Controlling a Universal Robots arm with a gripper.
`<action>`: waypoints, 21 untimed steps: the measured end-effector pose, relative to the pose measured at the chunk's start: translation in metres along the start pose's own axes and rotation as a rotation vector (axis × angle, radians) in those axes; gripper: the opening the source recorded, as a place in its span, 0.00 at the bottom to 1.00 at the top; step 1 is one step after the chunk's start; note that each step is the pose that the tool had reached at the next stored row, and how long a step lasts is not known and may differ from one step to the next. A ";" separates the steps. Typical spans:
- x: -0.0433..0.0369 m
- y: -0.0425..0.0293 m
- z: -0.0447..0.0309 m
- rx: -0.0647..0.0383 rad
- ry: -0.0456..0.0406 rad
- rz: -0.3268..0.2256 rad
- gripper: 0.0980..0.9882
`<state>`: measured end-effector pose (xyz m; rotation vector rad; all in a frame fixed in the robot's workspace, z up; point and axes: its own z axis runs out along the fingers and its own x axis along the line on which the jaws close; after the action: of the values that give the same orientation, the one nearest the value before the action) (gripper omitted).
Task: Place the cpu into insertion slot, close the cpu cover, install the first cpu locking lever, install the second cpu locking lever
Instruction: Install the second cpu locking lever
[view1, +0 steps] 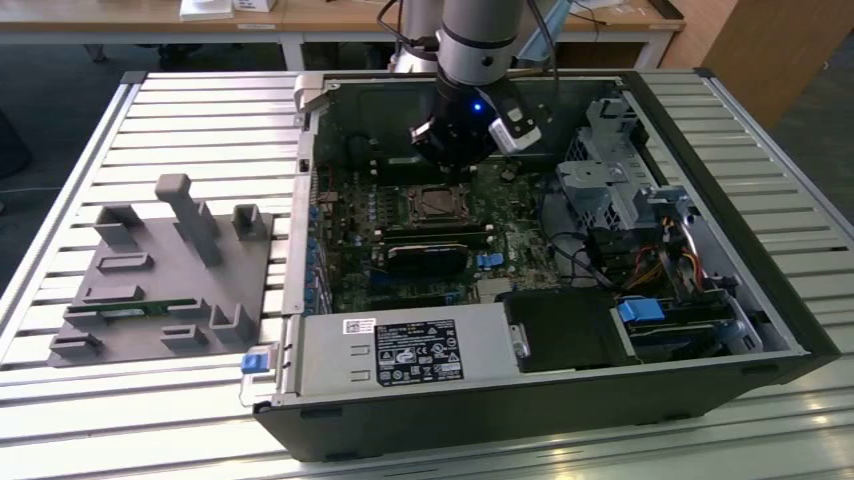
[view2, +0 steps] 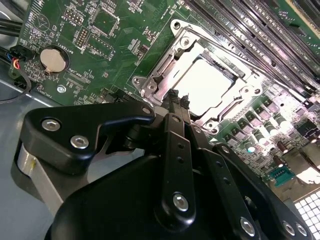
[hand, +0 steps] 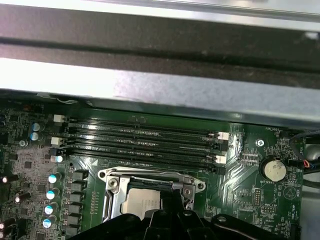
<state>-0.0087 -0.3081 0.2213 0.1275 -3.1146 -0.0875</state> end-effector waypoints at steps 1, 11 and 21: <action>0.0000 -0.0002 0.0000 0.000 0.0000 0.000 0.01; 0.0002 -0.0019 -0.0013 0.000 0.0001 0.000 0.01; 0.0006 -0.0006 -0.0226 0.000 0.0001 0.000 0.01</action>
<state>-0.0087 -0.3101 0.2438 0.1274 -3.1145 -0.0874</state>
